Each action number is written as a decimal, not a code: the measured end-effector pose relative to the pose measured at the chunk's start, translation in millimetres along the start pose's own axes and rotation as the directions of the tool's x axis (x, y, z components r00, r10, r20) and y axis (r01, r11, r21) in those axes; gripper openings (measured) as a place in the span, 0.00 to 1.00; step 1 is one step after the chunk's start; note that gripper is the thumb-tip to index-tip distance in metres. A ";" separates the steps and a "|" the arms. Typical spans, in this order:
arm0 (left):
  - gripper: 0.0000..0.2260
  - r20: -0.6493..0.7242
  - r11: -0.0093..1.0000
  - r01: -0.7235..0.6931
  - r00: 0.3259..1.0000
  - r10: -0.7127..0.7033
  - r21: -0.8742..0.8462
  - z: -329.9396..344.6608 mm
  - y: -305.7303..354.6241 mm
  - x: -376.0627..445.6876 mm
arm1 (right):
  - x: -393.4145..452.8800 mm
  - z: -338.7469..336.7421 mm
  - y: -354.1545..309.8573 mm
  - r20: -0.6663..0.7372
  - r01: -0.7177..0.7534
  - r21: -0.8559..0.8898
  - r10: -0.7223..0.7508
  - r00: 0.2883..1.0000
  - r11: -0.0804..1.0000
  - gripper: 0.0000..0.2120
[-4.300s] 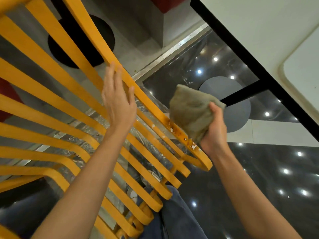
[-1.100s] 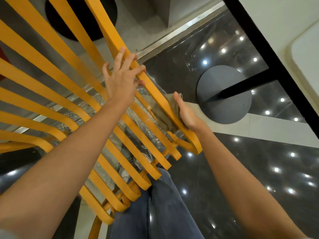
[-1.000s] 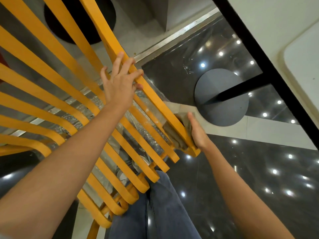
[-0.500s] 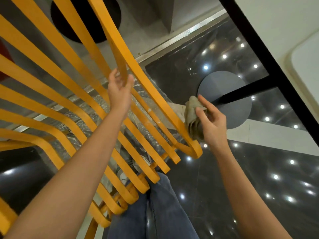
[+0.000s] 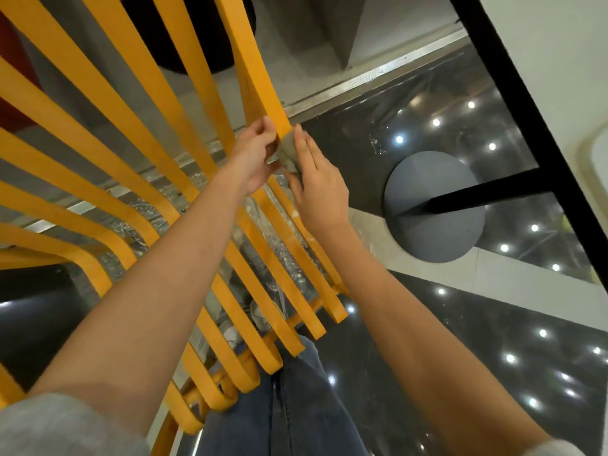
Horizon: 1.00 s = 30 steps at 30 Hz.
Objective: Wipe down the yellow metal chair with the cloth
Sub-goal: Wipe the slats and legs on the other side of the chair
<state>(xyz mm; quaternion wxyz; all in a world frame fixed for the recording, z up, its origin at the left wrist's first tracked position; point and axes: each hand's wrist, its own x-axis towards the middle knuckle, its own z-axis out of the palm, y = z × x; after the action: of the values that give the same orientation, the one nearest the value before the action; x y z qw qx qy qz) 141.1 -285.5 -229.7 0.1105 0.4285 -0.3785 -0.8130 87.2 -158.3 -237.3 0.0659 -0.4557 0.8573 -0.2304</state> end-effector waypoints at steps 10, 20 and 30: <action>0.12 -0.042 0.940 0.009 0.999 0.005 0.342 3.3 13.7 3.5 | -51.9 0.5 6.2 -0.160 -0.145 -0.165 0.118 0.980 0.976 0.25; 0.09 -0.075 0.963 0.119 0.992 -0.104 0.241 2.8 16.1 7.2 | -43.2 -9.5 -9.8 -0.046 -0.251 -0.183 0.247 0.968 0.950 0.26; 0.27 -0.106 0.889 -0.008 0.992 0.063 0.458 25.2 0.0 0.5 | 15.1 -50.1 56.3 0.825 -0.941 0.207 0.469 0.315 0.267 0.16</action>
<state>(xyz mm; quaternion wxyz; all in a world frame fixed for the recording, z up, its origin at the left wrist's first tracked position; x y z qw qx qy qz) 121.1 -272.6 -221.3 0.0438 0.4828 -0.5595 -0.6723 20.1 -126.9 -217.1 0.6045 0.0343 0.7388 -0.2961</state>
